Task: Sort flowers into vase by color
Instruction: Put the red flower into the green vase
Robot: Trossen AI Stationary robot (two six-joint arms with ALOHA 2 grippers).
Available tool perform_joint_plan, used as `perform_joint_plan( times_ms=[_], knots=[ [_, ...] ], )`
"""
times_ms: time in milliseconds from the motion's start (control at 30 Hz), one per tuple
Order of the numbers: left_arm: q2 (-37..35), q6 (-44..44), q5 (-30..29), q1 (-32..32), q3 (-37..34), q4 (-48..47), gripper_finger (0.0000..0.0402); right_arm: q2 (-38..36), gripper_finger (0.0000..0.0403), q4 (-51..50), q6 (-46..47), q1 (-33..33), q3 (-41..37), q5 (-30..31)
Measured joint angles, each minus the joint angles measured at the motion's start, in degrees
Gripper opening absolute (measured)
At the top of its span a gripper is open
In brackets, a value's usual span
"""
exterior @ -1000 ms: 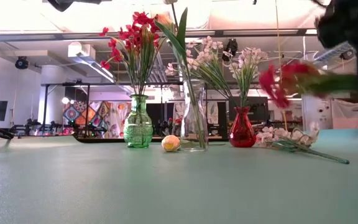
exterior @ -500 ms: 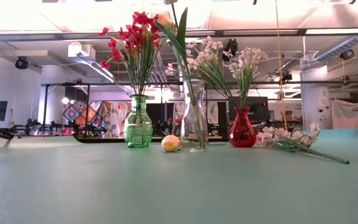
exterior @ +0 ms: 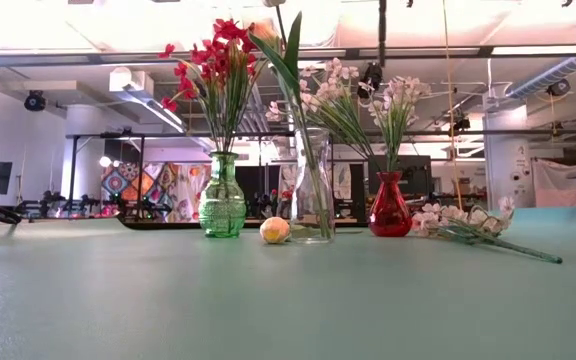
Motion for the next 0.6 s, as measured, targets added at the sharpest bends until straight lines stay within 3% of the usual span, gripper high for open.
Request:
perform_joint_plan(
  times_ms=[167,600],
  knots=[
    [6.14,1.12,0.0,1.82,3.83,1.34,0.0219,0.26,0.0038,0.16,0.44,-0.32,0.0,-0.06],
    [15.73,3.22,3.38,4.84,15.99,-1.95,0.022,0.19,0.0038,0.05,0.31,-0.3,0.0,-0.24]
  ],
)
